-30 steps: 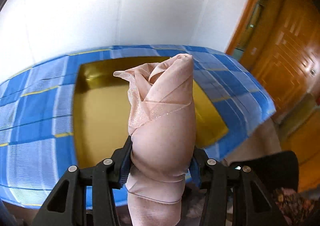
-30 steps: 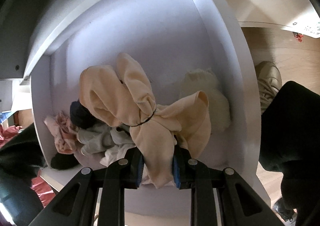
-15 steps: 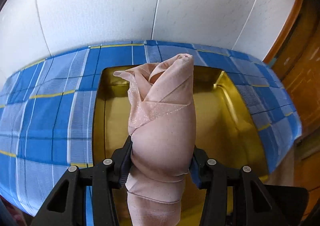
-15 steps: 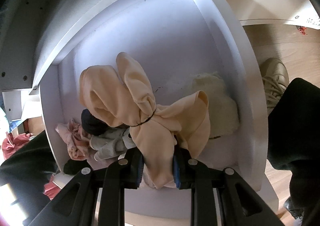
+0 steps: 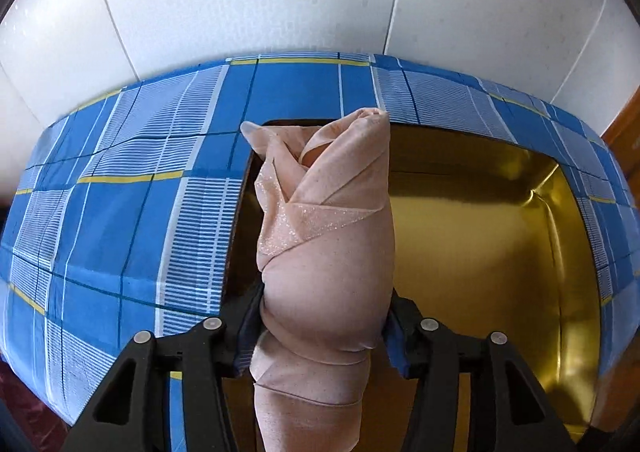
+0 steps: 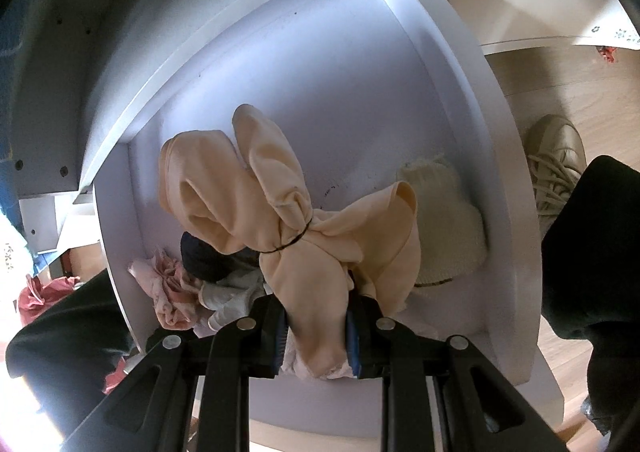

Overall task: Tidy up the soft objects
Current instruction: 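Open the left tool to drop the pink satin garment into the box, then move the left tool back down into the clothes shelf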

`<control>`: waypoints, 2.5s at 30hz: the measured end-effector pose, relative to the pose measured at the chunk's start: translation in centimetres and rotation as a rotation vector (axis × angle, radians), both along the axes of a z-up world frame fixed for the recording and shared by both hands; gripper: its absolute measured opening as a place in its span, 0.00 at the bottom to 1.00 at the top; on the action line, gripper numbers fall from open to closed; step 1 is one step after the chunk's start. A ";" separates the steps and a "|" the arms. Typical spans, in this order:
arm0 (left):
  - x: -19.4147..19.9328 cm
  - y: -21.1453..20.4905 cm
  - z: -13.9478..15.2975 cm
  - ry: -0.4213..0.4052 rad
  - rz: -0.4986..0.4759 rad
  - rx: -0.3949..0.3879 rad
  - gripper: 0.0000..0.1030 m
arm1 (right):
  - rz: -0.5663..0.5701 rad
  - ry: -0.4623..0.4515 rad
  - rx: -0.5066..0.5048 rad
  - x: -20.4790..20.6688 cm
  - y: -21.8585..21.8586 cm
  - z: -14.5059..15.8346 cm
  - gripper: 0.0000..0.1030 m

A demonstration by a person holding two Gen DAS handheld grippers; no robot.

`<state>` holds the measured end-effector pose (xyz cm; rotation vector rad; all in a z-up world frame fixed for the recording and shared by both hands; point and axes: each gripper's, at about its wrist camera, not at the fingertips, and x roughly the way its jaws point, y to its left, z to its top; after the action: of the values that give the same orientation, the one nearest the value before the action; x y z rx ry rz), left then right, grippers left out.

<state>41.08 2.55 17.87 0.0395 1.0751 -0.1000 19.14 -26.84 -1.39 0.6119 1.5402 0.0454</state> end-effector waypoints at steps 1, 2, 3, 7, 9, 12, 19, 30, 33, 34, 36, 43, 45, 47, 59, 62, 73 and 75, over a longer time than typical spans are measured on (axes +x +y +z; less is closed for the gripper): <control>0.0 -0.1 0.0 -0.005 -0.011 0.009 0.54 | 0.002 0.000 0.001 0.1 0.1 0.0 0.21; -0.1 -0.2 0.0 -0.012 -0.022 0.015 0.54 | 0.004 -0.001 -0.001 0.2 0.1 0.0 0.21; -0.2 -0.3 0.2 -0.020 -0.031 0.016 0.56 | 0.004 -0.003 -0.004 0.2 0.0 0.1 0.21; -1.3 0.5 1.9 -0.096 -0.032 -0.034 0.75 | 0.000 -0.001 -0.012 0.1 -0.1 0.2 0.21; -1.9 0.9 3.1 -0.130 -0.029 -0.043 0.79 | -0.005 0.003 -0.020 0.1 -0.3 0.2 0.21; -3.1 1.6 4.6 -0.179 -0.034 -0.038 0.81 | -0.009 0.002 -0.031 0.1 0.1 0.2 0.21; -6.3 4.1 5.8 -0.227 -0.026 -0.034 0.82 | -0.006 -0.004 -0.053 0.1 0.9 0.4 0.21; -12.6 5.5 4.5 -0.243 -0.035 -0.098 0.84 | -0.003 -0.017 -0.075 -0.2 1.8 0.5 0.21; -15.2 4.7 4.1 -0.278 -0.085 -0.093 0.84 | -0.003 -0.016 -0.076 -0.2 1.9 0.3 0.21; -15.8 4.6 4.0 -0.284 -0.094 -0.095 0.84 | -0.003 -0.017 -0.076 -0.2 1.9 0.3 0.21; -17.4 4.4 3.8 -0.302 -0.109 -0.111 0.85 | -0.002 -0.018 -0.077 -0.2 2.0 0.2 0.21; -22.9 3.6 2.4 -0.350 -0.142 -0.166 0.91 | -0.001 -0.016 -0.086 -0.2 2.0 0.1 0.21; -24.1 3.1 1.3 -0.336 -0.163 -0.172 0.91 | -0.002 -0.016 -0.089 -0.2 1.9 0.1 0.21; -25.0 2.6 0.3 -0.328 -0.178 -0.159 0.91 | -0.004 -0.017 -0.092 -0.2 1.9 0.1 0.21; -26.5 0.1 -10.2 -0.006 -0.153 -0.146 0.93 | -0.005 -0.033 -0.098 -0.5 1.8 0.5 0.21; -26.0 0.3 -13.6 0.129 -0.089 -0.180 0.93 | 0.001 -0.037 -0.100 -0.5 1.9 0.6 0.21; -25.9 3.2 -22.7 0.409 0.229 -0.231 0.91 | 0.003 -0.056 -0.100 -0.8 1.7 1.3 0.21; -25.8 2.7 -24.0 0.449 0.235 -0.203 0.92 | 0.009 -0.067 -0.120 -0.9 1.7 1.7 0.21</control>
<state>15.26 5.26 -6.16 -0.3050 1.5037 -0.0041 18.22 -25.16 0.31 0.5039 1.4694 -0.0196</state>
